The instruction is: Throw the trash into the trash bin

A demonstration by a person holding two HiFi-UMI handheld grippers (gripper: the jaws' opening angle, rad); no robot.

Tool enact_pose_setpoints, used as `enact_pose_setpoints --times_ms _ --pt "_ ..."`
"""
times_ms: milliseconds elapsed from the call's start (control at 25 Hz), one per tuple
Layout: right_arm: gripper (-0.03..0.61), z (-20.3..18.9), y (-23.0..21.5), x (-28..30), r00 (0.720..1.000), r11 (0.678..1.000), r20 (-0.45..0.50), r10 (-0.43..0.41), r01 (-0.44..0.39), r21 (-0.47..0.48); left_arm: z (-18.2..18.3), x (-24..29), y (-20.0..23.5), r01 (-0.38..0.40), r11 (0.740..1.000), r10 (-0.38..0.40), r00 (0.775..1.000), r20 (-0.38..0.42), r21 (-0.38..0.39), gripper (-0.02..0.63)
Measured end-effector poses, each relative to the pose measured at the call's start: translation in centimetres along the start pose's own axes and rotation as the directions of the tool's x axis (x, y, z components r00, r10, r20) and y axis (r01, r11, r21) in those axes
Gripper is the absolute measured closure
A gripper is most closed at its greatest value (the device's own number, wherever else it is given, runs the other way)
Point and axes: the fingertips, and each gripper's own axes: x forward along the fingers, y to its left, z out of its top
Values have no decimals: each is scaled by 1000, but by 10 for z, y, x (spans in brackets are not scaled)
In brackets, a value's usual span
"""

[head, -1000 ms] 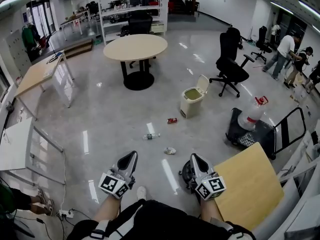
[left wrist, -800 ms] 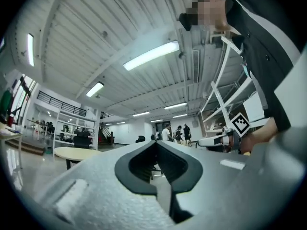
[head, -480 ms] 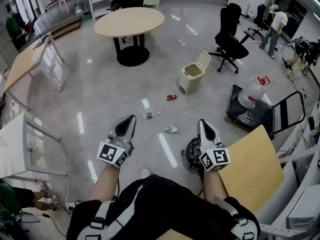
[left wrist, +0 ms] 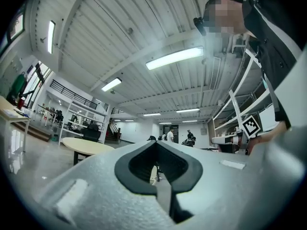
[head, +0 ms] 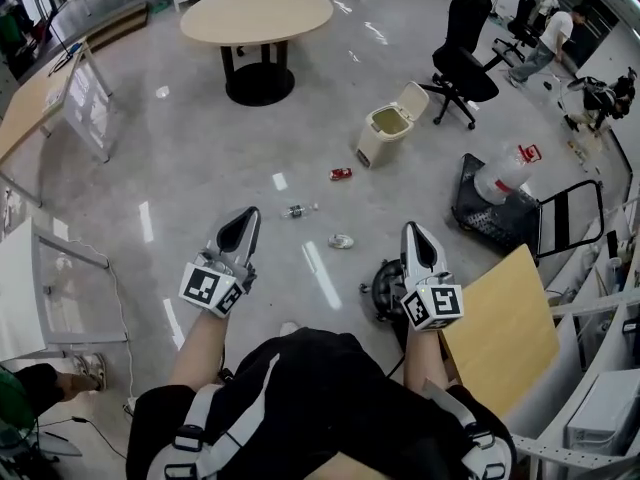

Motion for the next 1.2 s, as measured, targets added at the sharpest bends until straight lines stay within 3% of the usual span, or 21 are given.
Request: enact_pose_setpoints --times_ms 240,400,640,760,880,1000,1200 --pt "572 0 18 18 998 998 -47 50 -51 -27 -29 -5 17 -27 995 25 999 -21 -93 614" --pt "572 3 1 39 999 998 -39 28 -29 -47 -42 16 27 -27 992 23 999 -39 -121 614" --pt "572 -2 -59 67 998 998 -50 31 -34 -44 -37 72 15 -13 997 12 1000 -23 -74 614" --pt "572 -5 -84 89 998 999 -54 39 -39 -16 -34 92 21 -47 998 47 999 -18 -49 614" --pt "572 6 -94 111 997 996 -18 72 -72 -42 -35 112 32 -93 994 92 996 -15 -51 614" --pt "572 12 -116 123 995 991 -7 104 -104 -80 -41 142 19 -82 996 82 996 -19 -39 614" --pt "572 20 -153 139 995 996 44 88 -87 -17 -53 179 -2 -78 995 76 997 -22 -59 614"
